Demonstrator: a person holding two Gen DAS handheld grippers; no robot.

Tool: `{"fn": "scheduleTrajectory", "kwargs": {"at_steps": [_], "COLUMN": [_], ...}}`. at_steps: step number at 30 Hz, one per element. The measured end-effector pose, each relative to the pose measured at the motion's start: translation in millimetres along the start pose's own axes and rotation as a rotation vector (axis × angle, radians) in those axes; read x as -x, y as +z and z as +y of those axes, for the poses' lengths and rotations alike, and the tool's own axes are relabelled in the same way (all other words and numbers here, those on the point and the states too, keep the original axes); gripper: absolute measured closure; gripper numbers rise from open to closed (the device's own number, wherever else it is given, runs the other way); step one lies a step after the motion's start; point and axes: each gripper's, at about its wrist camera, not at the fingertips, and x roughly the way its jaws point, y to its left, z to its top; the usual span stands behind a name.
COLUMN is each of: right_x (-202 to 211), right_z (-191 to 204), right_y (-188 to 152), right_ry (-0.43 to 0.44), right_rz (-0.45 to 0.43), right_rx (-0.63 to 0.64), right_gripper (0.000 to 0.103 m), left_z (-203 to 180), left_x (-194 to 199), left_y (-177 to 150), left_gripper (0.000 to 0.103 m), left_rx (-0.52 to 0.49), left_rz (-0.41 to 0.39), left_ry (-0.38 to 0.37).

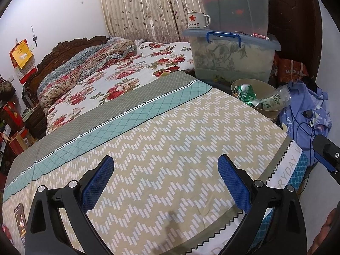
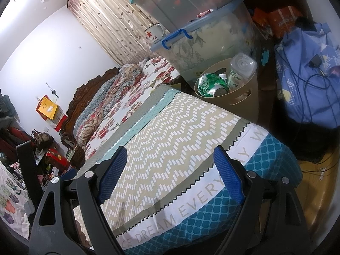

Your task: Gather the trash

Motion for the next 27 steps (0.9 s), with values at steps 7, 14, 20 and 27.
{"fn": "scheduleTrajectory", "kwargs": {"at_steps": [7, 14, 20, 27], "right_x": [-0.4, -0.6, -1.1, -1.2], "right_z": [0.2, 0.4, 1.3, 1.2], "right_y": [0.2, 0.6, 0.4, 0.3], "right_ry": [0.0, 0.001, 0.001, 0.001], "right_rz": [-0.001, -0.001, -0.001, 0.0], "right_rx": [-0.002, -0.003, -0.004, -0.005], "right_gripper": [0.02, 0.02, 0.02, 0.02], "left_z": [1.3, 1.7, 2.8, 3.1], "left_x": [-0.2, -0.7, 0.2, 0.1], "left_y": [-3.1, -3.0, -2.6, -2.7], "left_gripper": [0.009, 0.009, 0.009, 0.009], "left_rx": [-0.006, -0.011, -0.009, -0.009], "left_rz": [-0.004, -0.002, -0.002, -0.001], "left_ry": [0.015, 0.024, 0.029, 0.028]}}
